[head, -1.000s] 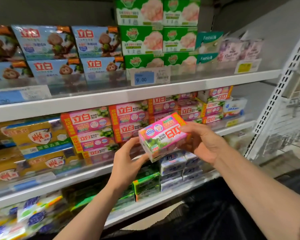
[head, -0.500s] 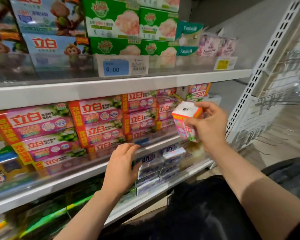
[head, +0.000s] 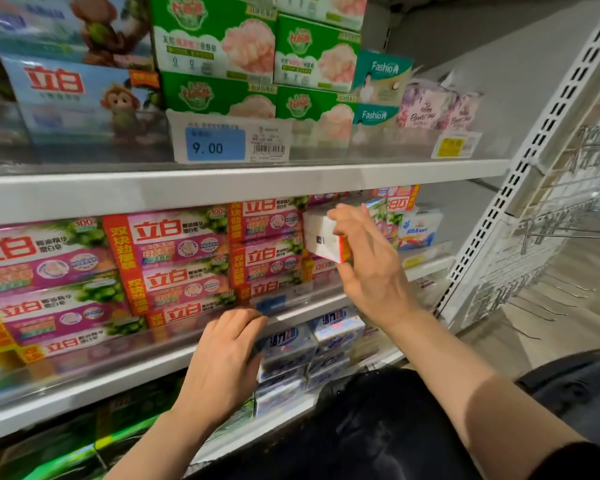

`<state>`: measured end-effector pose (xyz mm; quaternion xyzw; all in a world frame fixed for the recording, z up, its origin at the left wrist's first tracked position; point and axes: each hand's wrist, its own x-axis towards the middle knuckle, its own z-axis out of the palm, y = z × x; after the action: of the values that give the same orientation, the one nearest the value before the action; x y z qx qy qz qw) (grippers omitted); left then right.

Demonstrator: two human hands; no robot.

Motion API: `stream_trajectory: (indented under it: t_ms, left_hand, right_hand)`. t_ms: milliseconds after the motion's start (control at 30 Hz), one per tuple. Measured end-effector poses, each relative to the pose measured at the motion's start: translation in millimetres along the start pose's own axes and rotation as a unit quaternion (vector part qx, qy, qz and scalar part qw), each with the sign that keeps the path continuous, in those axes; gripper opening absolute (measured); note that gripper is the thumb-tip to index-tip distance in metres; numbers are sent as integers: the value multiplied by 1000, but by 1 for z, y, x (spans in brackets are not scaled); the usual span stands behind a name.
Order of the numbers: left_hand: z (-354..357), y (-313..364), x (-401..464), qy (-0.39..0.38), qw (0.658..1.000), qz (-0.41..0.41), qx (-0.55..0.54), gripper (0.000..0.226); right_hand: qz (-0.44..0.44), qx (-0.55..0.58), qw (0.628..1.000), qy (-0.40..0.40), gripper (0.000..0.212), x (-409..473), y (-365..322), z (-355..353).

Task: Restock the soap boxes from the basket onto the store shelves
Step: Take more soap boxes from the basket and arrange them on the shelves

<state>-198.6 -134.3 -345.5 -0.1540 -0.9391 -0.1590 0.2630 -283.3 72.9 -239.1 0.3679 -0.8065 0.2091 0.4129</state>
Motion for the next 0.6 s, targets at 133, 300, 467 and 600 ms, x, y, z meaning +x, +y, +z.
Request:
stream_trajectory:
  t_ms: [133,300,467,600]
  left_hand:
    - [4,0,-1,-2,1000,-4,4,51]
    - [8,2,-4,1,1000,-15,6,51]
    - [7,2,-4,-5,1000,-18,0,51]
    - [7,0,-3,-5,1000,-14,1,53]
  right_hand:
    - [-16,-3,1000,-10,47,0,3,4]
    - [45,3,998,41,58,-3,10,6]
    - [109,-23,989,96,44,0,21,14]
    - [267,35,953,141,66,0,9,18]
